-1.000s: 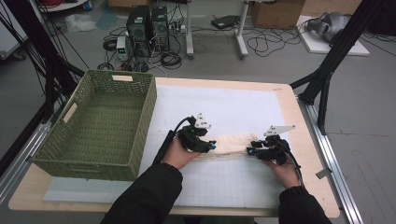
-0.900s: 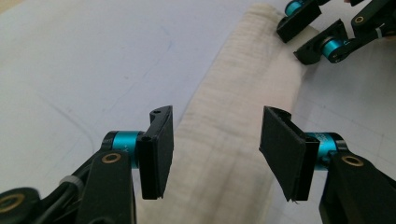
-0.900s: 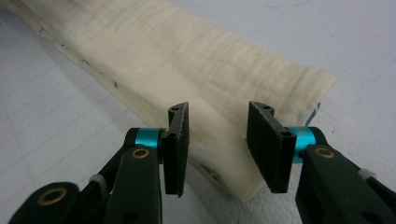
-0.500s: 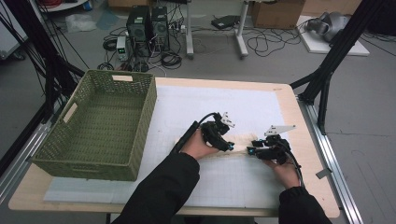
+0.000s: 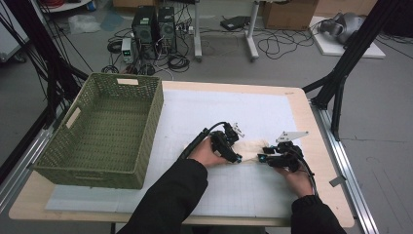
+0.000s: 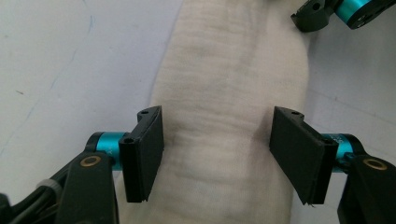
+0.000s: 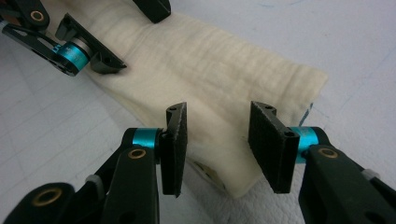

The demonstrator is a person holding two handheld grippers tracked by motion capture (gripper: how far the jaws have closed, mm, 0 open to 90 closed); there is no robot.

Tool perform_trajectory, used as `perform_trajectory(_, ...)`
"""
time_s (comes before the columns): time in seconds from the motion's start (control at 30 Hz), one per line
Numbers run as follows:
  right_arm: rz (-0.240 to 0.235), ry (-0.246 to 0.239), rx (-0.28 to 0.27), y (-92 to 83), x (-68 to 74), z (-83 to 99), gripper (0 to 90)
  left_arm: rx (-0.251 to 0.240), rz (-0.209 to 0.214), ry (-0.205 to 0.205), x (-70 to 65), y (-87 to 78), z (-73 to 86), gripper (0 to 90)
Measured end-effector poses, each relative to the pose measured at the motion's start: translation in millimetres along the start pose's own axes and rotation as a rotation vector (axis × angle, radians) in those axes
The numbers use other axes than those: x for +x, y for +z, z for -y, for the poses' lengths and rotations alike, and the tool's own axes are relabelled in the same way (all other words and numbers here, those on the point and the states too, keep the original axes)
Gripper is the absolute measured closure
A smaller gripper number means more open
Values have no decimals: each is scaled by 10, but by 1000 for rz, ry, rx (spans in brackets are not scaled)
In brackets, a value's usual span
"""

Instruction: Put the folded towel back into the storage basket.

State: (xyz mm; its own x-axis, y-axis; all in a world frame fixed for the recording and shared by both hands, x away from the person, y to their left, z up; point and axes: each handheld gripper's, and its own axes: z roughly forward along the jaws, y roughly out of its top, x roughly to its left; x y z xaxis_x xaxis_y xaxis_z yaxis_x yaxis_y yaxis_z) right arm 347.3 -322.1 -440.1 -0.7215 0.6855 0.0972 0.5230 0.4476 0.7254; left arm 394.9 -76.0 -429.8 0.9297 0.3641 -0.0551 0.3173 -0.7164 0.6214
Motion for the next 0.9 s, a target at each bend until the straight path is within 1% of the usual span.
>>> perform_trajectory(0.07, 0, 1, -1, 1, 0, 0, 569, -2, 15, -19, 4, 1, 5, 341)
perform_trajectory(0.13, 0, 0, 0, 0, 1, 0, 568, -3, 22, -7, -6, 12, 9, 314)
perform_trajectory(0.17, -1, -2, 0, 1, 2, 0, 568, -1, 26, -3, -8, 15, 8, 287)
perform_trajectory(0.27, 0, -2, 0, 1, 3, 0, 566, -1, 30, 14, -15, 19, 16, 260)
perform_trajectory(0.33, 1, -3, 1, 1, 3, -1, 565, -1, 26, 13, -14, 18, 14, 270)
perform_trajectory(0.37, 1, -4, 1, 1, 4, -2, 564, 3, 14, 25, -29, 23, 13, 274)
perform_trajectory(0.47, 5, -9, 0, 4, 8, -3, 560, 7, -1, 32, -48, 29, 12, 274)
perform_trajectory(0.67, 17, -18, 1, 2, 25, -10, 519, -1, -17, 30, -60, 28, 21, 305)
perform_trajectory(0.73, 21, -11, 4, -7, 35, -12, 498, 0, -23, 27, -63, 28, 19, 313)
perform_trajectory(0.83, 32, -4, -7, -40, 35, -14, 467, -1, -25, 21, -53, 23, 18, 338)
perform_trajectory(0.9, 39, 12, -25, -93, 29, -13, 443, 0, -27, 23, -43, 17, 19, 361)
